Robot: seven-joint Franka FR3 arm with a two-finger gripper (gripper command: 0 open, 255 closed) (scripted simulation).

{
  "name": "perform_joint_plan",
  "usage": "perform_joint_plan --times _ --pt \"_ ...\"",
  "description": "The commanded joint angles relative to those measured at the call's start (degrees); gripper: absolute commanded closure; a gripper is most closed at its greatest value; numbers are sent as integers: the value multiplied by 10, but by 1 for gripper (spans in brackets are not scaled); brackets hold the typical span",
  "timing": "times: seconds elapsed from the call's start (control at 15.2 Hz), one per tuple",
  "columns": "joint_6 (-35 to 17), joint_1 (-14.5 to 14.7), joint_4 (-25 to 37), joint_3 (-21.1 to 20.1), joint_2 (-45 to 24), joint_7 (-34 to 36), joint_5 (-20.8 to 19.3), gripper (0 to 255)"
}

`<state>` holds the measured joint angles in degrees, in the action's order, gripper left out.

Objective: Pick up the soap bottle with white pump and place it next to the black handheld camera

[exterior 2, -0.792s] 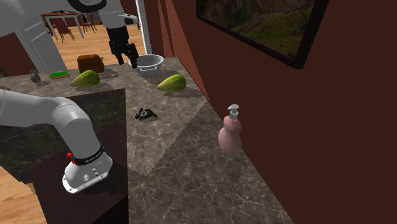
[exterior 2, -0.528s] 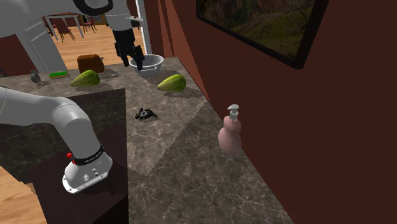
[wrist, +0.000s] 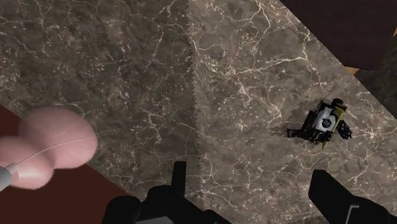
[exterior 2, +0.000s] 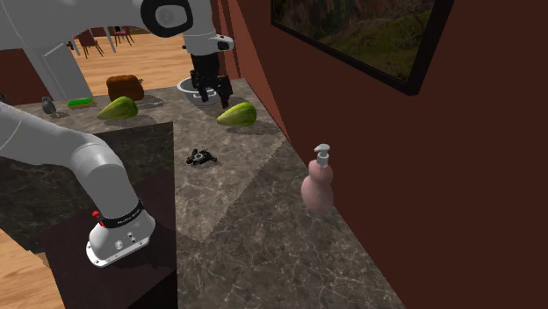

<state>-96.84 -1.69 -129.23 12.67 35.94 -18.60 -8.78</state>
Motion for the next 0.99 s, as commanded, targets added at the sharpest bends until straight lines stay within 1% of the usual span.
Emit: perform_joint_plan --times 0.0,0.26,0.46,0.73,0.92 --pt "-22 -3 10 22 -27 -22 -5 0" --pt "-61 -6 44 67 -93 -65 -5 0" --pt "-86 -7 76 100 -148 -101 4 0" --pt "-114 -9 130 142 -227 -154 31 0" --pt "-128 -13 178 171 -293 -197 64 0"
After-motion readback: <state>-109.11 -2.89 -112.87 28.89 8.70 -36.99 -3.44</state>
